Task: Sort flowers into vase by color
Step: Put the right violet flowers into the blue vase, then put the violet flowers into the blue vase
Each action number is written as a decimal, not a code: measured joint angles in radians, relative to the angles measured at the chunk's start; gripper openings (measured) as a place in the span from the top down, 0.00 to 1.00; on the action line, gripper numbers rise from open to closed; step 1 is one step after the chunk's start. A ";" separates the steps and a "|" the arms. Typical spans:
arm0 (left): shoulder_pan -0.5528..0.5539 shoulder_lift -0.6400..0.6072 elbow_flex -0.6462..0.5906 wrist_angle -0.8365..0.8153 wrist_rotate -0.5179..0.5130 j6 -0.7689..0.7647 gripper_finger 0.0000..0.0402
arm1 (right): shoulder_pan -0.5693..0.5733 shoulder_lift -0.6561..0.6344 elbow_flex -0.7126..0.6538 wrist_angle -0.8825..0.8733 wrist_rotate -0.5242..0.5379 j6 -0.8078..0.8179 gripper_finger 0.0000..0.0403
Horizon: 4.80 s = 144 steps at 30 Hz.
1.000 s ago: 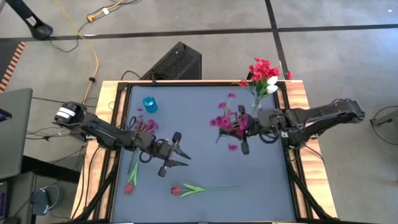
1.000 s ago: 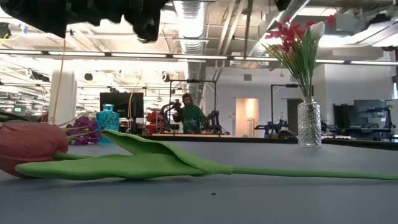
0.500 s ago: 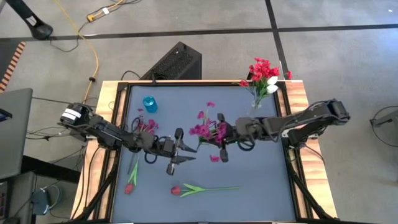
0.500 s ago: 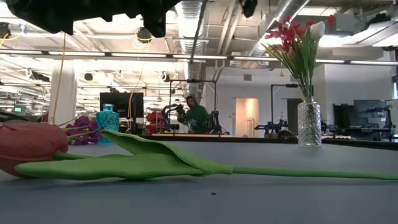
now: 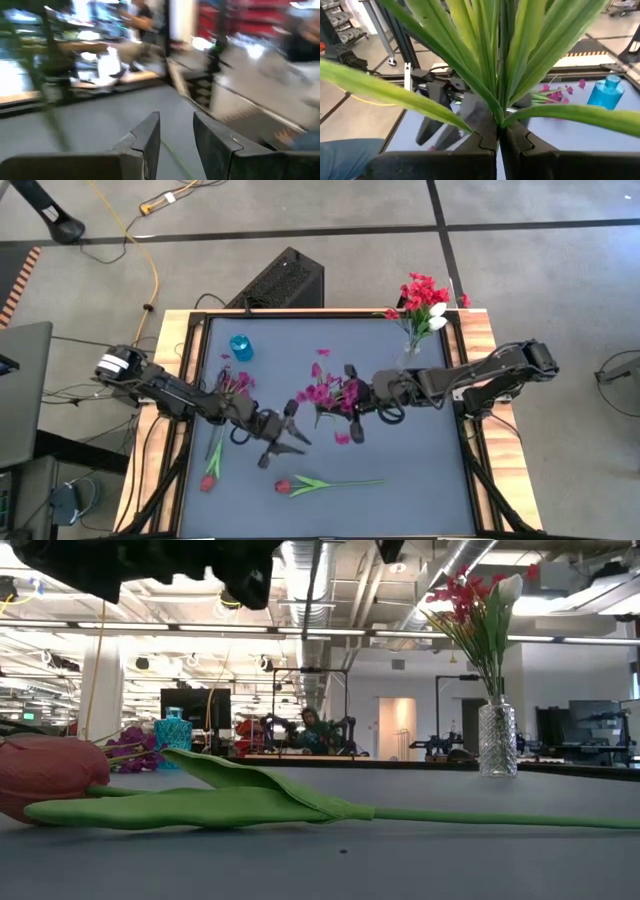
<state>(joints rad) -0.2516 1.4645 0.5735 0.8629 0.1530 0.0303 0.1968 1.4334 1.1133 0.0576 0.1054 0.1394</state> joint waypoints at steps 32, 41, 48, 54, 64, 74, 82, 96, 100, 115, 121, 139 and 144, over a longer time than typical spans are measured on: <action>0.054 -0.027 0.000 -0.014 -0.206 -0.057 0.73 | 0.002 0.039 0.000 0.079 0.012 -0.032 0.92; 0.054 -0.027 0.000 -0.043 -0.203 -0.069 0.94 | -0.003 0.046 0.000 0.082 -0.017 -0.017 0.91; 0.071 -0.028 0.000 -0.041 -0.185 -0.090 0.99 | -0.002 0.044 0.000 0.083 -0.029 0.007 0.83; 0.091 -0.069 0.000 -0.068 -0.184 -0.104 0.99 | -0.002 0.018 0.000 0.035 -0.029 0.001 0.65; 0.142 -0.337 0.001 -0.328 -0.245 -0.036 1.00 | -0.010 -0.127 -0.011 -0.318 0.025 0.020 0.42; 0.400 -0.636 0.000 -0.617 -0.559 0.149 1.00 | 0.081 -0.117 -0.195 -0.184 0.049 0.112 0.44; 0.873 -0.627 -0.078 -0.627 -0.315 0.062 1.00 | 0.181 -0.024 -0.299 0.113 0.134 0.100 0.45; 1.075 -0.758 -0.277 -0.568 -0.178 -0.035 1.00 | 0.219 0.193 -0.307 0.302 0.197 0.089 0.45; 1.078 -0.788 -0.288 -0.598 -0.177 -0.035 1.00 | 0.210 0.213 -0.307 0.311 0.194 0.093 0.45; 1.079 -0.771 -0.289 -0.654 -0.258 0.020 1.00 | 0.205 0.214 -0.307 0.342 0.189 0.100 0.45; 1.079 -0.761 -0.391 -0.522 -0.291 0.009 1.00 | 0.216 0.214 -0.307 0.345 0.189 0.103 0.45; 1.079 -0.767 -0.525 -0.403 -0.318 -0.037 0.81 | 0.239 0.214 -0.307 0.344 0.188 0.123 0.45; 1.079 -0.767 -0.525 -0.411 -0.318 -0.042 0.77 | 0.239 0.214 -0.307 0.344 0.188 0.123 0.45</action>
<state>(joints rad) 0.8276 0.6979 0.0484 0.4524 -0.1650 -0.0119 0.4362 1.6474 0.8062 0.4015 0.2935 0.2623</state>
